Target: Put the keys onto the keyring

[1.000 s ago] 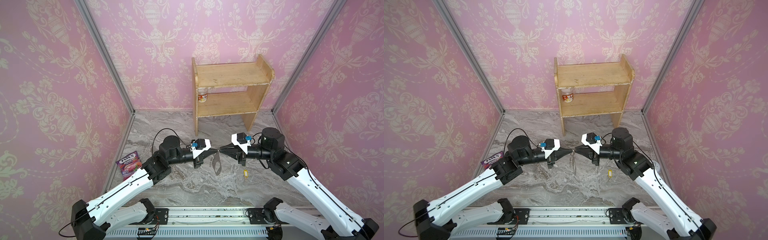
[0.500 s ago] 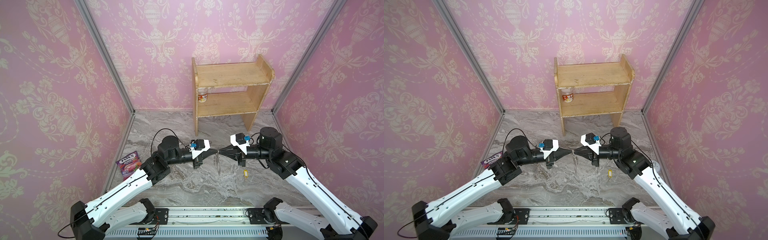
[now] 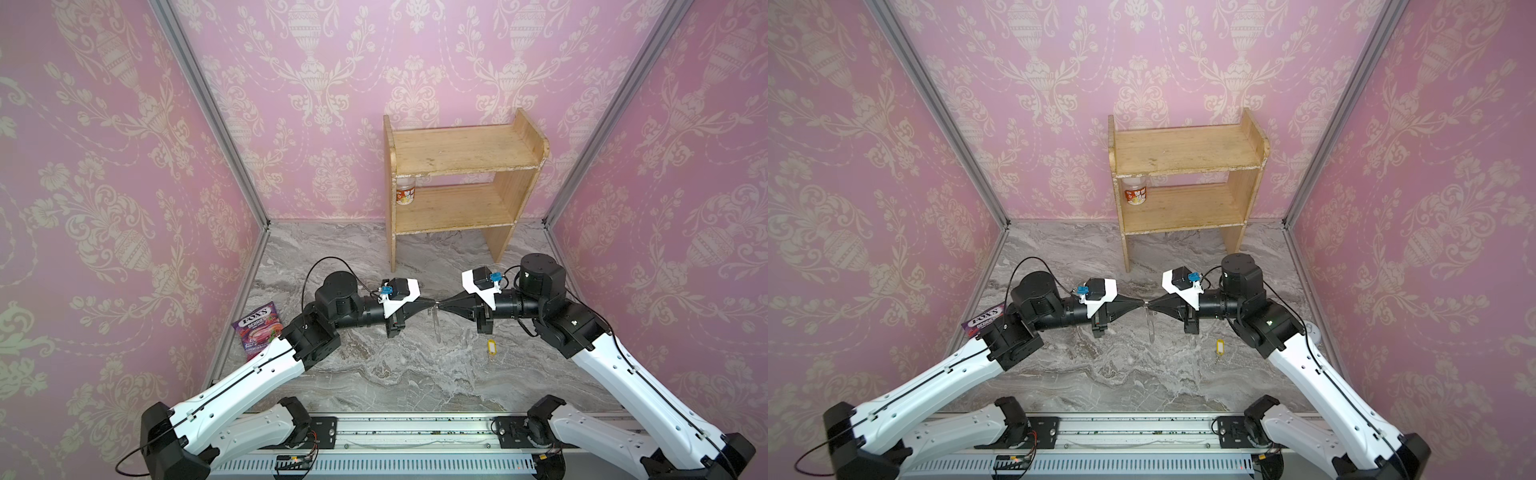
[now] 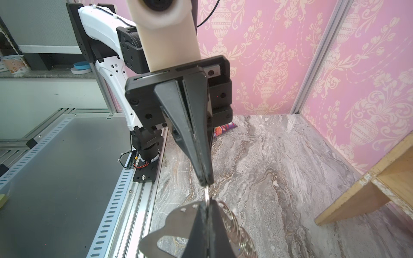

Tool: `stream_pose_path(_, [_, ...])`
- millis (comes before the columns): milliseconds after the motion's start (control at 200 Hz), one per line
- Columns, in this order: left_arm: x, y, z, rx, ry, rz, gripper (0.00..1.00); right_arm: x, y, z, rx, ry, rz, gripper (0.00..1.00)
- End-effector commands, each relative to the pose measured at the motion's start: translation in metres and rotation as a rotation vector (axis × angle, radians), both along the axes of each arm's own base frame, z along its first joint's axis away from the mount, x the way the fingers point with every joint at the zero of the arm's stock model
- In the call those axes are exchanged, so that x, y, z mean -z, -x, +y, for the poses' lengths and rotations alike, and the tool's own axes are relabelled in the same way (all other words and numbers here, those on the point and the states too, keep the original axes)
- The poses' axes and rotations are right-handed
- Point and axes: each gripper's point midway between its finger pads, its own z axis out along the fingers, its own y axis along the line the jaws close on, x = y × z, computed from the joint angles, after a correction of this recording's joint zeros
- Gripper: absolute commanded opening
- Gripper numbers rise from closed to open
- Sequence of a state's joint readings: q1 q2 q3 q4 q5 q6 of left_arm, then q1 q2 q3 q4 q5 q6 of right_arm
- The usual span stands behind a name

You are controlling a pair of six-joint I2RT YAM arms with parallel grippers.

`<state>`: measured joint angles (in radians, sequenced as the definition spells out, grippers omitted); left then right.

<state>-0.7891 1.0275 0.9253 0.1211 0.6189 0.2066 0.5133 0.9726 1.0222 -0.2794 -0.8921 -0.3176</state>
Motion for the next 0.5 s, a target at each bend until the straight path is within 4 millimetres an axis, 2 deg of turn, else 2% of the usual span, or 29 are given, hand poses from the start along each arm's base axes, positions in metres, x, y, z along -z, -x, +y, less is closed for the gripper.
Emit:
stream_pose_path(0, [-0.023, -0.005, 0.007, -0.057, 0.059, -0.014, 0.31, -0.017, 0.005, -0.003, 0.003, -0.02, -0.038, 0.0])
stream_pose_path(55, [-0.02, -0.01, 0.012, -0.101, 0.053, -0.011, 0.46, -0.018, 0.005, -0.004, 0.016, -0.023, -0.046, 0.0])
stream_pose_path(150, [-0.011, -0.015, 0.02, -0.149, 0.035, -0.001, 0.55, -0.021, 0.006, -0.006, 0.025, -0.029, -0.055, 0.0])
stream_pose_path(345, [-0.008, -0.013, 0.026, -0.16, 0.042, 0.027, 0.54, -0.027, 0.007, -0.007, 0.024, -0.052, -0.064, 0.0])
stream_pose_path(495, [-0.01, -0.012, 0.021, -0.131, 0.06, 0.037, 0.5, -0.031, 0.007, -0.006, 0.021, -0.072, -0.07, 0.0])
